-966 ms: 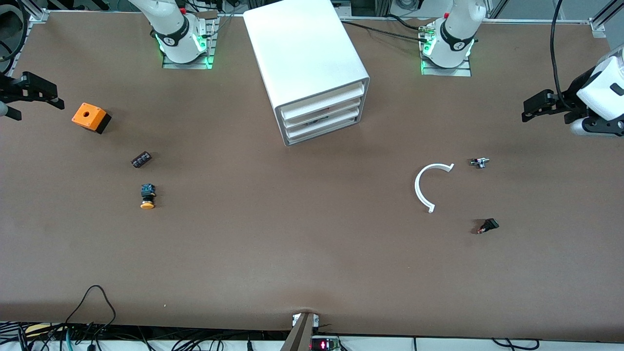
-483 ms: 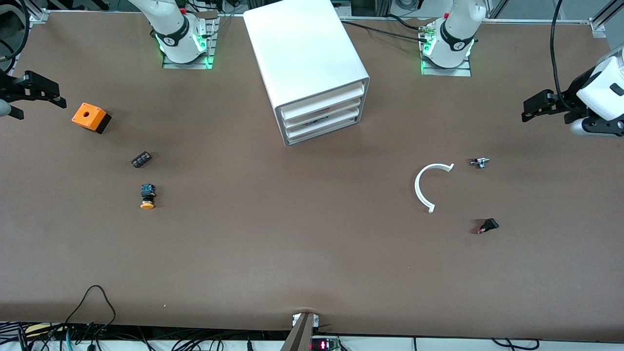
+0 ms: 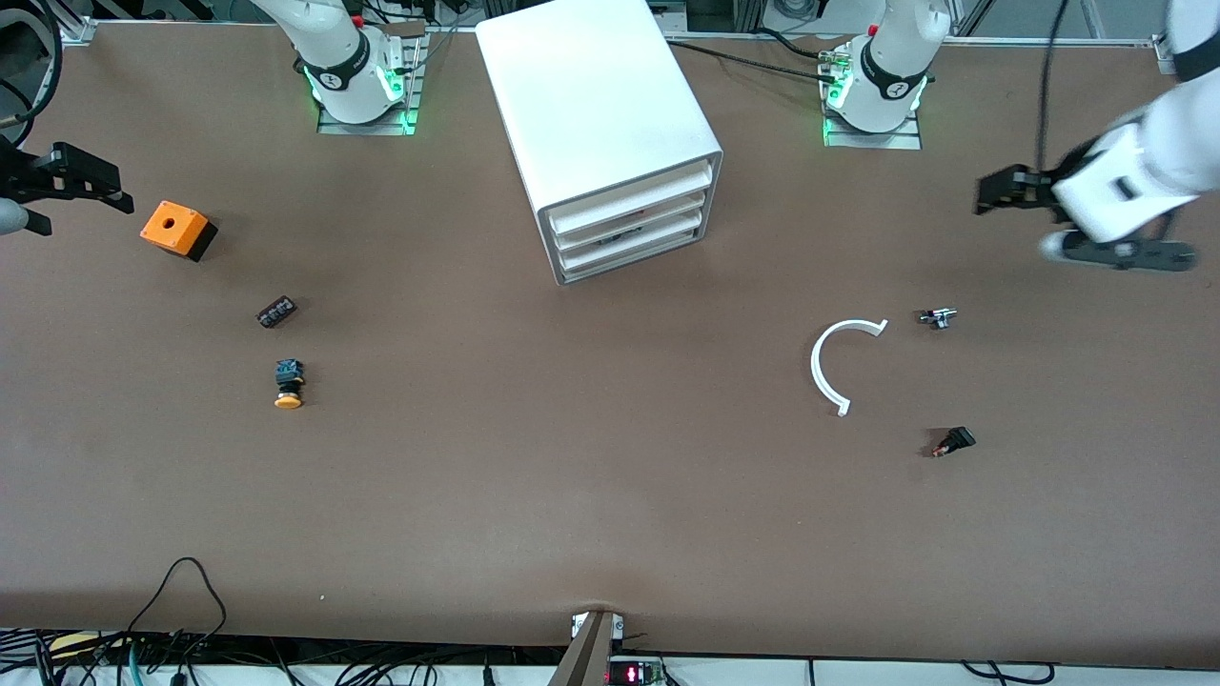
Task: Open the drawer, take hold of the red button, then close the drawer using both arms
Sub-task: 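Reach the left gripper toward the uppermost drawer handle of the white cabinet, then grasp the uppermost drawer handle with the left gripper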
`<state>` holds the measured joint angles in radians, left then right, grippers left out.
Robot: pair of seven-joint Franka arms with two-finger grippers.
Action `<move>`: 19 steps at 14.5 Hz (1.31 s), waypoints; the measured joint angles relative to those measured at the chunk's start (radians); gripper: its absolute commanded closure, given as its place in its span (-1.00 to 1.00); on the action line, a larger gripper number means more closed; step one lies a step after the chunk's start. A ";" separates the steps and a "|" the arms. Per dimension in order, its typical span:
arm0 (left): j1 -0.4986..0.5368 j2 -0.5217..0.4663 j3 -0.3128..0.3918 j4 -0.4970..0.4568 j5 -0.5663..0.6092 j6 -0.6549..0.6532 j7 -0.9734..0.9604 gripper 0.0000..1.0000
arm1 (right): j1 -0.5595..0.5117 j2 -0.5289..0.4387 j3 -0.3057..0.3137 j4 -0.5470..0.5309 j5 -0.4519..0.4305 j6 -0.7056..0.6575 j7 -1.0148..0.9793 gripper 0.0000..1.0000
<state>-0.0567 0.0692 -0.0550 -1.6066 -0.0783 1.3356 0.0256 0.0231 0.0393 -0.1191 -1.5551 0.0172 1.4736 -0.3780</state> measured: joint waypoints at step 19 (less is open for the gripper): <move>-0.003 0.295 -0.075 -0.312 -0.877 0.240 0.718 -1.00 | 0.069 0.202 0.007 0.001 0.006 0.236 0.000 -1.00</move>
<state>-0.0592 0.3640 -0.1303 -1.9187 -0.9556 1.5755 0.7440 0.0919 0.2417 -0.1119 -1.5540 0.0229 1.7097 -0.3776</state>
